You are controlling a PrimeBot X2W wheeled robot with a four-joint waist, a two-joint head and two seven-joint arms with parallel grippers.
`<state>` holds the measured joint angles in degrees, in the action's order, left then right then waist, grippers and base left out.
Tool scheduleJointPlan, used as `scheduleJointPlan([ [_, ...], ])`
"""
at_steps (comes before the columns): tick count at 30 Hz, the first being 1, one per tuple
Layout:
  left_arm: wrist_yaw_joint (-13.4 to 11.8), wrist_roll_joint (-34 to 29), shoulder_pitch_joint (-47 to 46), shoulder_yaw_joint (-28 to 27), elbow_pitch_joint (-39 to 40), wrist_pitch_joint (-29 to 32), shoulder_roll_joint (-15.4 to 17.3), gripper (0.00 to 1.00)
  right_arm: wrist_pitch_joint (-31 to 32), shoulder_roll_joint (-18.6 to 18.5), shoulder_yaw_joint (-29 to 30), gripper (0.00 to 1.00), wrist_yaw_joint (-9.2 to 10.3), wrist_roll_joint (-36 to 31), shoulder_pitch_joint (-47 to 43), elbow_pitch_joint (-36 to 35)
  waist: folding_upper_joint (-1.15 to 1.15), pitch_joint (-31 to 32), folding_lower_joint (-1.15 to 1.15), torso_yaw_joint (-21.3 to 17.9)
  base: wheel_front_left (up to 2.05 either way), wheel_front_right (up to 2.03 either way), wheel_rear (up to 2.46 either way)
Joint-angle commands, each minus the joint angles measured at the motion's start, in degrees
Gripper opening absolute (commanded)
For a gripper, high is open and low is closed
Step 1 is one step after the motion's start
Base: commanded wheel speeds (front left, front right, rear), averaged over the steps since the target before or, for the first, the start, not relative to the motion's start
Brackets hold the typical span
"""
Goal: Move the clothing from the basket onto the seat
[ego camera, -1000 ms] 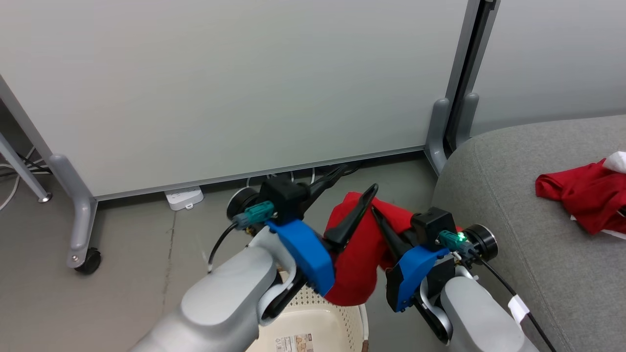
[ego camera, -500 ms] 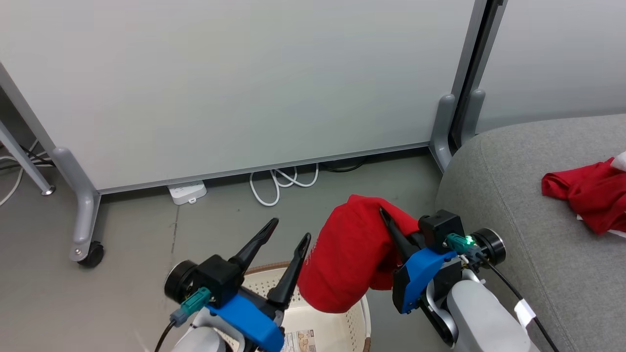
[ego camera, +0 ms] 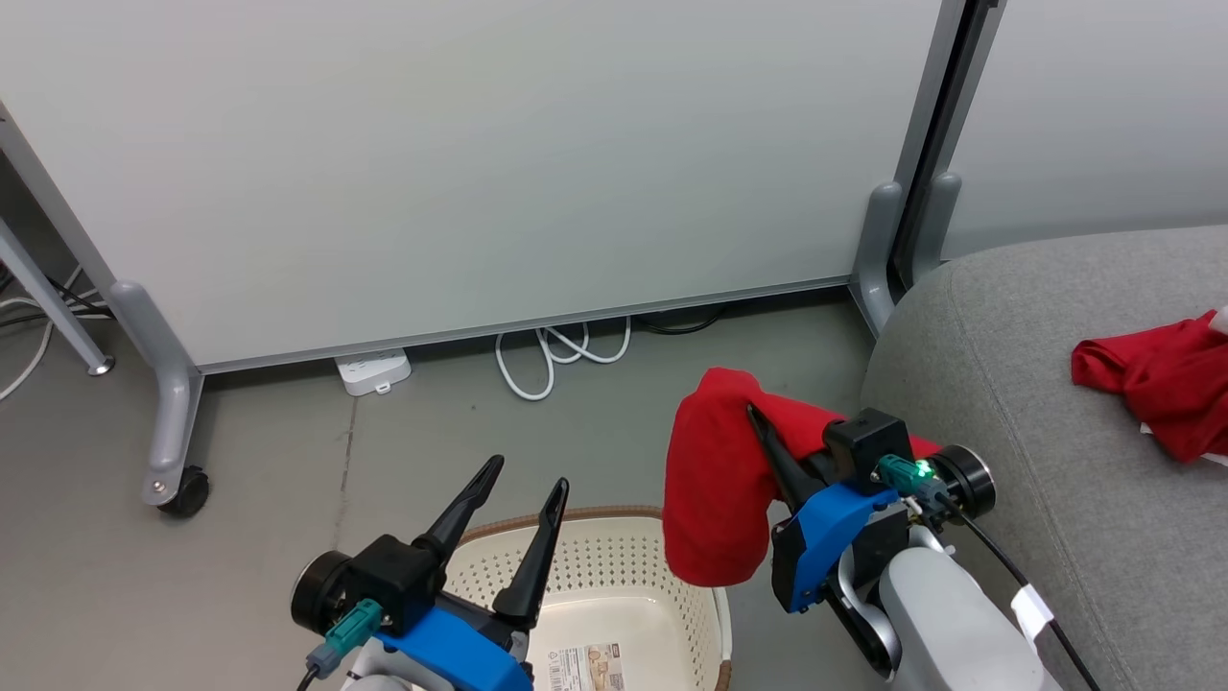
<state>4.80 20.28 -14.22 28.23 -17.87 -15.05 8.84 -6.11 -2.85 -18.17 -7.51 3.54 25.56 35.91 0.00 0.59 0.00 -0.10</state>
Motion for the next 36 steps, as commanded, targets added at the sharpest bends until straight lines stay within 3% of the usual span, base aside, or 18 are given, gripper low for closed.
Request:
scheduleJointPlan([
  [1, 0.43, -0.65, 0.48, -0.44, -0.14, -0.18, -0.11, 1.0, -0.05, -0.06, -0.1, 0.0, 0.04, -0.06, -0.63, -0.42, 0.0, -0.05, 0.0, 0.0, 0.0, 0.0, 0.0],
  [21, 2.56, -3.87, 1.16, -4.16, -3.44, -0.18, -3.17, 1.0, 0.19, -0.07, -0.59, 0.0, 0.04, 0.52, -0.47, -0.39, 0.0, -0.25, 0.0, -2.49, 0.0, 0.0, 0.0],
  [27, 1.36, -4.61, 0.42, -5.75, -5.94, -0.19, -4.18, 1.0, 0.31, -0.07, -1.25, 0.0, 0.04, 1.01, 0.18, -0.65, 0.0, -0.68, 0.0, -7.34, 0.0, 0.0, 0.0],
  [36, 1.2, -5.29, -1.08, -6.79, -7.5, -0.19, -4.94, 1.0, 0.17, -0.06, -1.13, 0.0, 0.04, 0.62, 0.99, -0.63, 0.0, -2.46, 0.0, -17.71, 0.0, 0.0, 0.0],
])
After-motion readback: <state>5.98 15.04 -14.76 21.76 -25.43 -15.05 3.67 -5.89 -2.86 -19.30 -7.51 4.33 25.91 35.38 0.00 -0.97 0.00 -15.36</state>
